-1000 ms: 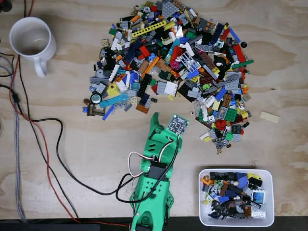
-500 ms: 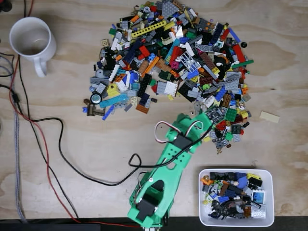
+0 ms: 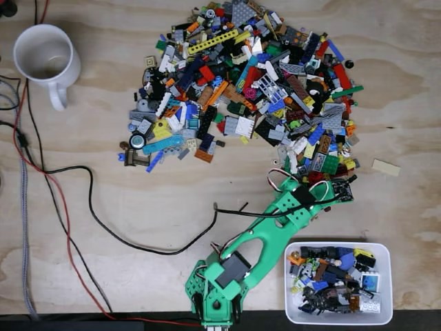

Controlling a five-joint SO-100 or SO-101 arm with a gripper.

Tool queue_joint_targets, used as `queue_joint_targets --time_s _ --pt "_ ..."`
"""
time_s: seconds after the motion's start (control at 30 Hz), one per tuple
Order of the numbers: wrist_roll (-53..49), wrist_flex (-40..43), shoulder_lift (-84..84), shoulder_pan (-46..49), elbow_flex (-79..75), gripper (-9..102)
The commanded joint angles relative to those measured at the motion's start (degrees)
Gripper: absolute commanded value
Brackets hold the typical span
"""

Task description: Find the closest Lego and put it in the bin.

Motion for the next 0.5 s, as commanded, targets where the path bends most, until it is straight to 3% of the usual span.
queue_joint_targets --time_s 0.0,0.47 --pt "1.9 -2.4 -0.7 -2.5 -3.7 17" --pt "2.8 -12.5 -13.4 -1.6 -8.1 13"
